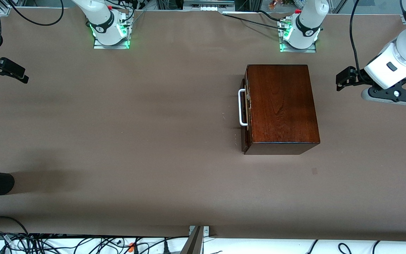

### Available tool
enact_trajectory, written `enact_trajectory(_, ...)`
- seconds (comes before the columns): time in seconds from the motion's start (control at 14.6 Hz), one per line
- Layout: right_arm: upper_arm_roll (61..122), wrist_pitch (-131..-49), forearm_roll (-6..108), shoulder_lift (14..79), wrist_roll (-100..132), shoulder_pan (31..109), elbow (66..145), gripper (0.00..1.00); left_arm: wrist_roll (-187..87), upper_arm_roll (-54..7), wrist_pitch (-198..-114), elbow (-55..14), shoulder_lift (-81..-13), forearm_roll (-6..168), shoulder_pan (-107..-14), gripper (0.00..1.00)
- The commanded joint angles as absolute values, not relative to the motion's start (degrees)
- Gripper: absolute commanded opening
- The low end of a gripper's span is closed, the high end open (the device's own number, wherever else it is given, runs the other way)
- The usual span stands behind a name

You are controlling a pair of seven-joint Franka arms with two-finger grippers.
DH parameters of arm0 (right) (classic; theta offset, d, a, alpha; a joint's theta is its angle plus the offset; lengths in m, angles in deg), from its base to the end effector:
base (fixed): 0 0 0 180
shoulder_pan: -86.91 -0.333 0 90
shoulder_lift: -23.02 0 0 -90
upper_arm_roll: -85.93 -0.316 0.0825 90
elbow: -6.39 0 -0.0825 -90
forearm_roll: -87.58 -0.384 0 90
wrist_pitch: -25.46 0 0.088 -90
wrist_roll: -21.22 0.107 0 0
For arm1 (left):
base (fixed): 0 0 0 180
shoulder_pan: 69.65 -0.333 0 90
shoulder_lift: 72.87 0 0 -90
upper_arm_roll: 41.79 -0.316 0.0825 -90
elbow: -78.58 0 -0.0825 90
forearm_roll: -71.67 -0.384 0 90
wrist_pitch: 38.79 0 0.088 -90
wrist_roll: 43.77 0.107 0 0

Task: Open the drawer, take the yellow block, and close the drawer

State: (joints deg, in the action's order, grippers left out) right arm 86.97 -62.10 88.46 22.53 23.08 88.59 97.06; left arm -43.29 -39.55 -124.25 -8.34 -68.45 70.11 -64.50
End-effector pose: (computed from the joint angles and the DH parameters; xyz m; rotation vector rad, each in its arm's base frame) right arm 0.5464 -0.0277 0.6201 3.1234 -0.1254 -0.0717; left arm 0.5648 -0.0693 0.5998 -3.1000 0.2121 0.1569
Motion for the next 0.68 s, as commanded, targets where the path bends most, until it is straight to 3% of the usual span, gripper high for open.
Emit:
enact_trajectory(0.0,86.7,-61.5,87.8,22.8,23.1,88.6,96.8,1.0,-42.2,-39.7,-122.9,-6.1,-66.9,69.6,-64.5,1.0)
enact_trajectory(0.34,86.7,-62.0,87.8,23.6,23.1,88.6,96.8,1.0,-42.7,-39.7,-123.4,-5.8,-66.3,69.7,-64.2,1.0)
enact_trajectory(0.62,86.7,-62.1,87.7,24.0,23.1,88.6,96.8,1.0,-42.1,-38.4,-123.5,-5.7,-62.1,69.9,-62.1,1.0)
